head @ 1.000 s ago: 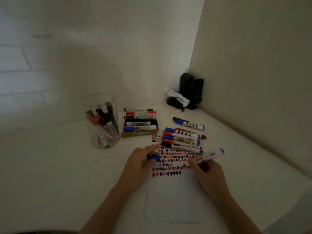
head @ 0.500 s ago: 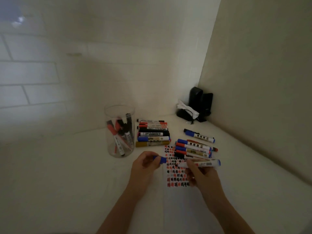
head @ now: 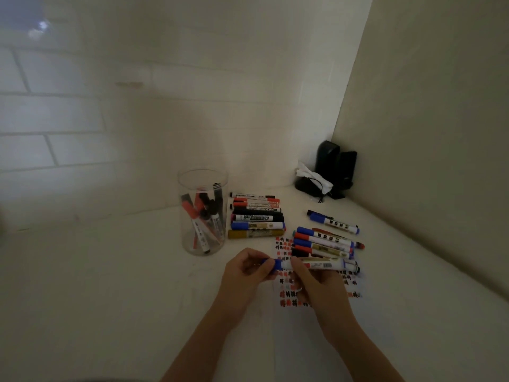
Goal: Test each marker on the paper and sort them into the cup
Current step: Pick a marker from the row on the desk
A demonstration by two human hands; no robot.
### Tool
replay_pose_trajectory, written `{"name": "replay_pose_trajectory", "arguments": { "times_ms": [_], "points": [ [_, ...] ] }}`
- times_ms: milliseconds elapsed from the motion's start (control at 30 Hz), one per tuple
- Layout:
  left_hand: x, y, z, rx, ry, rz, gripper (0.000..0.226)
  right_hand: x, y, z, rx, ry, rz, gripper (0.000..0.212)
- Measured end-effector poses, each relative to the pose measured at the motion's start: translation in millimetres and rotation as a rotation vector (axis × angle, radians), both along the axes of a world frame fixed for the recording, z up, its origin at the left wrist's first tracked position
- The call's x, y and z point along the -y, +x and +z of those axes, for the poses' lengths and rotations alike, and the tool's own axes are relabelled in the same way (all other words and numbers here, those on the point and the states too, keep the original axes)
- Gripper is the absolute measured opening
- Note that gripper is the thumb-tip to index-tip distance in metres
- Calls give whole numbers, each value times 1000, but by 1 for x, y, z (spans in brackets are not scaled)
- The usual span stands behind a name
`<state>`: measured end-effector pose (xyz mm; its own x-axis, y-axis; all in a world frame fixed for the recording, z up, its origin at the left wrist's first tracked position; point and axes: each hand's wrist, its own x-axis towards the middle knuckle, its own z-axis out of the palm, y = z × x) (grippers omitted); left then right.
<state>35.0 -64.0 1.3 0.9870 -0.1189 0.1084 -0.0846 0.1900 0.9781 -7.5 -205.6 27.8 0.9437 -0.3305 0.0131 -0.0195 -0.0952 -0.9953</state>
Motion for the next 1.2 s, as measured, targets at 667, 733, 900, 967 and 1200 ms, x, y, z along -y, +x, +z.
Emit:
{"name": "replay_pose_trajectory", "arguments": {
  "times_ms": [667, 733, 900, 967, 1200],
  "points": [
    [-1, 2, -4, 104, 83, 61, 13, -4, 18, -7, -120, 111, 39, 29],
    [-1, 2, -4, 122, 103, 54, 15, -2, 16, -7, -162, 154, 43, 30],
    [1, 3, -2, 123, 105, 39, 9, 0, 11, 2, -191, 305, 93, 42],
    [1, 1, -3, 108, 81, 52, 9, 9, 5, 10, -239, 314, 115, 38],
    [1, 3, -6, 188, 189, -59, 26, 47, -15, 20, -189, -491, 272, 9]
  ]
}}
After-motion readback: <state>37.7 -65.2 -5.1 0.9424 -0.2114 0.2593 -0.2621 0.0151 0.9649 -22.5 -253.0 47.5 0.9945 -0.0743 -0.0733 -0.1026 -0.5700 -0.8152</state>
